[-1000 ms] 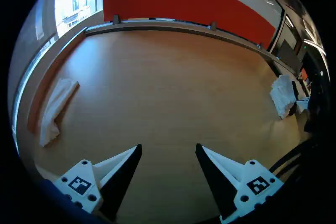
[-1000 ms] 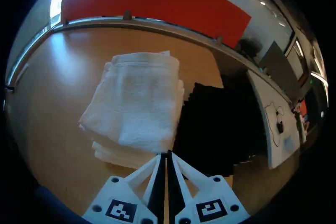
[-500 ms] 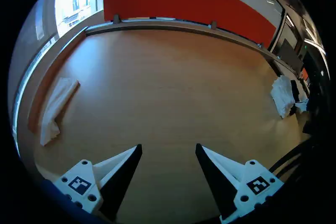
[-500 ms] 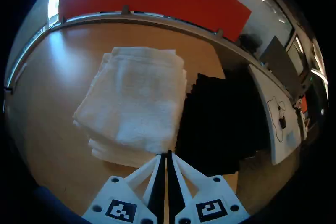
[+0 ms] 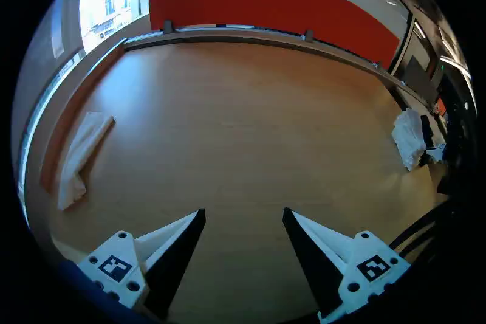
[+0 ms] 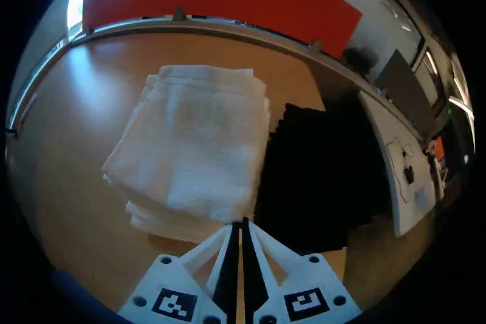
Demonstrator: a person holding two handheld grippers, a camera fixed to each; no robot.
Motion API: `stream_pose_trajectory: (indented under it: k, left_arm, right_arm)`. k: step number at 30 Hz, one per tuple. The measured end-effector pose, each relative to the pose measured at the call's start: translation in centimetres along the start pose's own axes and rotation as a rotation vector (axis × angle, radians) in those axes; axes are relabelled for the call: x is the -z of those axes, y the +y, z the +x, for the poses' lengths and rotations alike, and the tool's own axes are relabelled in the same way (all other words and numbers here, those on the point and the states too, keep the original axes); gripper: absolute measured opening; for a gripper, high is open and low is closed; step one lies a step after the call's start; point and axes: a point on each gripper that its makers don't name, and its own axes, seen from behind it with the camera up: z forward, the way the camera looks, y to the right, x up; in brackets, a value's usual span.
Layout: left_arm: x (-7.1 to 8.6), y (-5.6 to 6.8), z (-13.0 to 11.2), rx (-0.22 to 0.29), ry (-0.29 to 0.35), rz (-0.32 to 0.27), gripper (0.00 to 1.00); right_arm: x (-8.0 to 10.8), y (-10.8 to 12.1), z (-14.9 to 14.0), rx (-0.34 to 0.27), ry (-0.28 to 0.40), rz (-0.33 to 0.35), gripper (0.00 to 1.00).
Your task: Fold towel
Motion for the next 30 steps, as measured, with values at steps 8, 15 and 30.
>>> stream_pose_trajectory:
  k: [8,15,30]
  left_arm:
    - [0.0,0.0,0.1,0.003,0.002,0.000,0.95]
    - [-0.1,0.2,0.2,0.002,0.004,-0.006,0.95]
    - [0.2,0.0,0.3,0.002,0.013,-0.013,0.95]
  right_arm:
    - [1.0,0.2,0.3,0.004,0.021,-0.012,0.13]
    - [2.1,0.6,0.5,0.019,0.035,-0.027,0.33]
    - [3.2,-0.6,1.7,-0.020,0.090,-0.017,0.95]
